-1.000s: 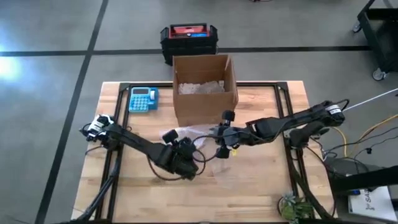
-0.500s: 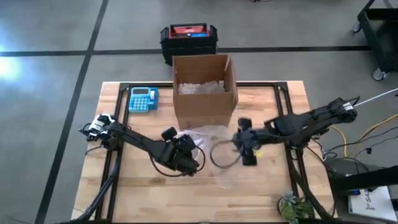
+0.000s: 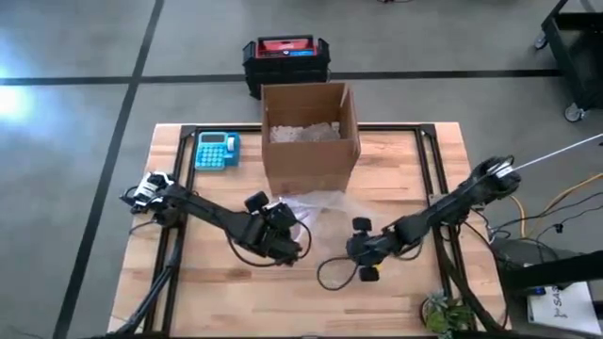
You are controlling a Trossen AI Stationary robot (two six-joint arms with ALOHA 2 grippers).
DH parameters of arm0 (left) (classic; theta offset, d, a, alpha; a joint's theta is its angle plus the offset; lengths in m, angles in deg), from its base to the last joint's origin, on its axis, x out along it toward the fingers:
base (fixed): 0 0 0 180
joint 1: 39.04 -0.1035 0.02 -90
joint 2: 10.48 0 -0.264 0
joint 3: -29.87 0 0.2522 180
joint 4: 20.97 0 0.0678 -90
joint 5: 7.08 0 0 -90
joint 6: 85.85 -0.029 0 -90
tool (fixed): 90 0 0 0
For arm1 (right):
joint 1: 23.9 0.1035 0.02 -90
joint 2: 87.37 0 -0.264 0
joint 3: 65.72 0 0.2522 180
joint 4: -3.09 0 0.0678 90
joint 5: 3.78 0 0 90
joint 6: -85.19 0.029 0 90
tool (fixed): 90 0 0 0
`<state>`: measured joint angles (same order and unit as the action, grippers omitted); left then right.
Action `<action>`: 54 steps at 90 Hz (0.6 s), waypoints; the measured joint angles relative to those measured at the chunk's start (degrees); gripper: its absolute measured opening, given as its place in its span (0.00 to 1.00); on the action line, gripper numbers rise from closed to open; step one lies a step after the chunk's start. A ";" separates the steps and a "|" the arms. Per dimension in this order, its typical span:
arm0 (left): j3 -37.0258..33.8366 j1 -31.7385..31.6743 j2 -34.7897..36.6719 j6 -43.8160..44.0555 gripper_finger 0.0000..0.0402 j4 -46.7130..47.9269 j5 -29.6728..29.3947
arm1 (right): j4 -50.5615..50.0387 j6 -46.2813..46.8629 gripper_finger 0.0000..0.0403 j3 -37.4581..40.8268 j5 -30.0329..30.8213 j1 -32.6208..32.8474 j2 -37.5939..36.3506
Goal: Wrap mug
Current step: Wrap the purple mug with bubble wrap
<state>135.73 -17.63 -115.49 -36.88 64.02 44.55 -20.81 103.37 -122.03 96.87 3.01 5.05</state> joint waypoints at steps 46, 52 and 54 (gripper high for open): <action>0.00 -0.20 0.00 1.96 0.08 9.47 5.23 | -16.30 0.73 0.02 -1.70 -22.29 14.71 -3.33; 0.00 -0.24 0.04 2.95 0.08 12.28 5.87 | -18.51 0.75 0.01 -1.70 -25.16 15.71 -5.33; 0.00 -0.24 0.10 3.20 0.08 13.04 6.06 | -18.80 0.73 0.00 -1.70 -25.81 15.94 -5.86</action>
<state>135.73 -17.87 -115.39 -33.69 77.06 50.61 -39.61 104.10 -123.74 71.06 18.96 -0.81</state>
